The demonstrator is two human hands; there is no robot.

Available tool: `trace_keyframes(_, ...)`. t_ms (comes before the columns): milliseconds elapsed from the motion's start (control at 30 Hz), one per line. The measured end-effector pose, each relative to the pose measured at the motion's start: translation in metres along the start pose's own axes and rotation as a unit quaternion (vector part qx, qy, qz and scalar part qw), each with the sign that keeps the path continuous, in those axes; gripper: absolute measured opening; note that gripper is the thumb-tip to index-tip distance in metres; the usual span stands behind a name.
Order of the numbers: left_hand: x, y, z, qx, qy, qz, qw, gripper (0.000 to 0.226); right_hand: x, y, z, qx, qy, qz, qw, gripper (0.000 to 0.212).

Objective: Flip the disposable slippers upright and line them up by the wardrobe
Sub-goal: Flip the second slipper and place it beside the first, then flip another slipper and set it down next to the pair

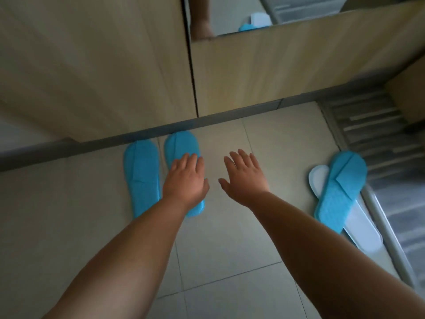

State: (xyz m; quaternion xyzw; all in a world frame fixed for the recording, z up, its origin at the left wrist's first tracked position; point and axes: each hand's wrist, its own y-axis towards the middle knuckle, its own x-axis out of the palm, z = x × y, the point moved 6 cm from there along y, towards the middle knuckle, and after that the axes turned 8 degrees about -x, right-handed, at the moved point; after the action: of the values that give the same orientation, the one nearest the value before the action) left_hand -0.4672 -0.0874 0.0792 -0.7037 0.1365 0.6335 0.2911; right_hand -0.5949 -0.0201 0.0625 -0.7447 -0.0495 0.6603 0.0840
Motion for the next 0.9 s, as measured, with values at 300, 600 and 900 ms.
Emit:
trace_keyframes(300, -0.001, 0.017, 0.123, 0.109, -0.059, 0.004, 0.992, 0.058, -0.026, -0.085, 0.103, 0.161, -0.021, 0.021, 0.987, 0.068)
trace_keyframes(600, -0.015, -0.001, 0.228, 0.195, -0.057, 0.024, 0.979, 0.046, -0.012, -0.198, 0.166, 0.334, 0.038, 0.057, 0.940, 0.062)
trace_keyframes(900, 0.030, 0.011, 0.320, 0.181, -0.047, 0.026, 0.982, 0.042, 0.045, -0.235, 0.241, 0.380, 0.101, 0.072, 0.916, 0.059)
